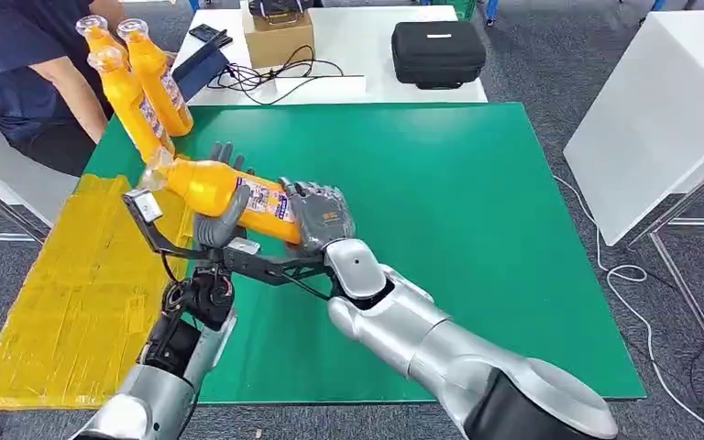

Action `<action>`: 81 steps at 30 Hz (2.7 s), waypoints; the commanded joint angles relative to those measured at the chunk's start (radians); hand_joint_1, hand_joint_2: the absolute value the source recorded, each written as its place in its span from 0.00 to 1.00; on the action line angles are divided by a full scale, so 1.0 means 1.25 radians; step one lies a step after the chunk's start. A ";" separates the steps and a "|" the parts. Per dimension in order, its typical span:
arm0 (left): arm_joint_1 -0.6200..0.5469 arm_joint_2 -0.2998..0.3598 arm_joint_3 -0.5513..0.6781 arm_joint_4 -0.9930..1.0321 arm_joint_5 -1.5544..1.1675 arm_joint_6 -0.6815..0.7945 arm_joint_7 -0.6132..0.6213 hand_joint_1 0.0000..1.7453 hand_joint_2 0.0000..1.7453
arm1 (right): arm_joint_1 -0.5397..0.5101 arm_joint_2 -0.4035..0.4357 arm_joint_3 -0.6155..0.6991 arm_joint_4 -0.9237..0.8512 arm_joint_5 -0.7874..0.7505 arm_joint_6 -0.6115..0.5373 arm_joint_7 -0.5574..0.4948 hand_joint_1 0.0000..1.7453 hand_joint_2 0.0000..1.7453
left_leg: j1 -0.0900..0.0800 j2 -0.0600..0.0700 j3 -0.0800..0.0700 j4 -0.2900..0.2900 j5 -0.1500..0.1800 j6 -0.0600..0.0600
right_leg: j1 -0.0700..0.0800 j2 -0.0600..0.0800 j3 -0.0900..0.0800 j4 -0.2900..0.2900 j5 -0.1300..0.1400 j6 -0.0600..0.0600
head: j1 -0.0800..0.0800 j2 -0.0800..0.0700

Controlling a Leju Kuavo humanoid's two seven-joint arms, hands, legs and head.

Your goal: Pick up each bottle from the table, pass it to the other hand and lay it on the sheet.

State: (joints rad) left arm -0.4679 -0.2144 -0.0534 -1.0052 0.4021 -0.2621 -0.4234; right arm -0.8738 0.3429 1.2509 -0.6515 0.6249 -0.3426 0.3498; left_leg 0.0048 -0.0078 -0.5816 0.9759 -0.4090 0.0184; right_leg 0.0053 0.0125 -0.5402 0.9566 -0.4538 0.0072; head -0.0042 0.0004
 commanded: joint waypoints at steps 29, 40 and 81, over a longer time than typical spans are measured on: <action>-0.018 0.065 0.043 -0.076 -0.035 0.053 -0.019 1.00 1.00 | -0.087 0.004 -0.170 0.248 -0.320 -0.003 -0.286 0.00 0.00 | 0.001 -0.002 0.001 0.002 -0.001 -0.001 | 0.001 -0.004 0.002 0.001 -0.002 0.001 | 0.000 0.000; -0.065 0.091 0.096 0.016 -0.322 0.280 -0.132 1.00 1.00 | -0.081 -0.110 -0.499 0.175 -0.230 0.009 -0.389 0.00 0.00 | 0.000 -0.002 0.001 0.001 0.000 0.000 | 0.000 -0.003 0.003 0.000 -0.001 0.001 | 0.000 0.000; -0.127 0.214 0.007 0.620 -1.560 0.764 0.354 1.00 1.00 | -0.026 -0.095 -0.780 0.003 -0.050 0.184 -0.473 0.00 0.00 | 0.000 0.002 0.004 0.001 -0.002 0.000 | 0.001 0.000 0.005 0.000 -0.001 0.001 | 0.000 0.000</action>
State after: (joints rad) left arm -0.6114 0.0157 0.0396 -0.4298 -1.5545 0.6859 -0.0152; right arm -0.8497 0.2071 0.2781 -0.7115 0.5566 -0.1224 -0.2323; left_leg 0.0047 -0.0085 -0.5820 0.9771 -0.4085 0.0188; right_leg 0.0054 0.0114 -0.5398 0.9569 -0.4534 0.0076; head -0.0042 0.0004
